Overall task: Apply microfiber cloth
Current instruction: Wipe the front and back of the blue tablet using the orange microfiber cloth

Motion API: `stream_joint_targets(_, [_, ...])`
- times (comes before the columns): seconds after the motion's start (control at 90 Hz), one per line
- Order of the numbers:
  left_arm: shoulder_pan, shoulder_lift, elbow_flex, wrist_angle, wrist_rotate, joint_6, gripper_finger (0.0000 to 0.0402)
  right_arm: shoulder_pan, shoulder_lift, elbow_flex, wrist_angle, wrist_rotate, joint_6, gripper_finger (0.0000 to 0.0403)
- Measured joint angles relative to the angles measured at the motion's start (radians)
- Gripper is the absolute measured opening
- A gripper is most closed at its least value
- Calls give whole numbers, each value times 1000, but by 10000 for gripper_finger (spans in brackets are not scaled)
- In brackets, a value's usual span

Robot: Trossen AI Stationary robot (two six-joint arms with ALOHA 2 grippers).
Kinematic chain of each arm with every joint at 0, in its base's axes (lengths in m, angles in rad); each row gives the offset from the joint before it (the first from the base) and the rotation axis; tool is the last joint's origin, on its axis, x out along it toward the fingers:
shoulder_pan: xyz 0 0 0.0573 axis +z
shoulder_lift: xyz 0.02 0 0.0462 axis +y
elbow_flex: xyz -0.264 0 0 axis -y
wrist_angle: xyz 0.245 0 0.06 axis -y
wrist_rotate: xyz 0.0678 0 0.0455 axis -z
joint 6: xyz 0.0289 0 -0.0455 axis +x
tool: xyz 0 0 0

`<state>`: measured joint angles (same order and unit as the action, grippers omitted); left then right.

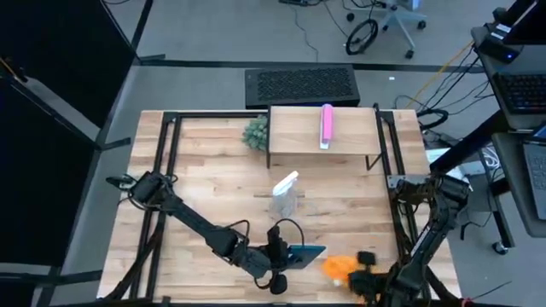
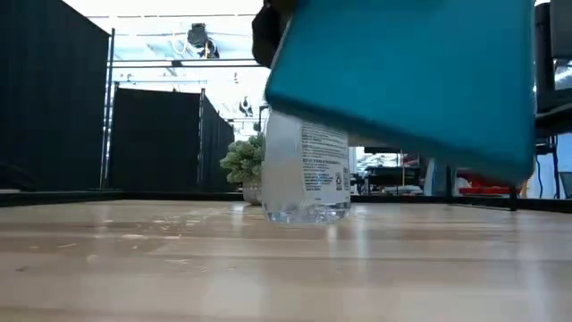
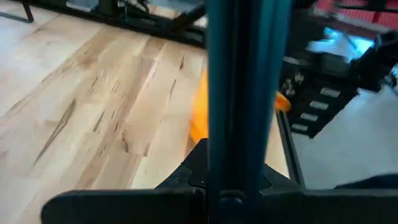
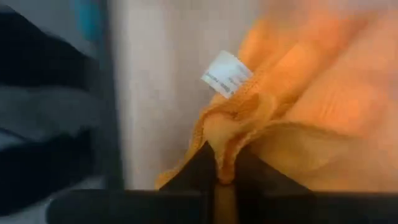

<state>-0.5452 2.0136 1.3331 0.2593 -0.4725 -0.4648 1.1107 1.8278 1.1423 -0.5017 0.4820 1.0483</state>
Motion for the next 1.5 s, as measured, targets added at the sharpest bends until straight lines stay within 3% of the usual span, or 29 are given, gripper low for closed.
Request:
stream_joint_targets(0.156, [6,0,0,8,0,0,9,-44,0,107,-1,146,-256,2])
stream_joint_targets(0.356, [9,0,0,20,6,-15,9,-80,-1,304,-200,438,-518,1])
stream_joint_targets(0.478, [9,-1,0,31,34,-26,8,-124,-3,357,-281,595,-620,1])
stream_joint_targets(0.556, [9,-1,0,37,42,-27,8,-169,-3,357,-284,576,-653,0])
stream_joint_targets(0.7, [12,0,-3,43,36,-19,8,-243,21,322,-238,422,-626,0])
stream_joint_targets(0.933, [10,3,-3,54,36,7,8,-250,87,306,-184,321,-626,0])
stream_joint_targets(1.256, [10,-8,4,66,6,10,8,-250,-12,382,-453,468,-596,0])
stream_joint_targets(1.5, [6,-5,3,49,20,11,8,-217,-73,389,-597,511,-482,0])
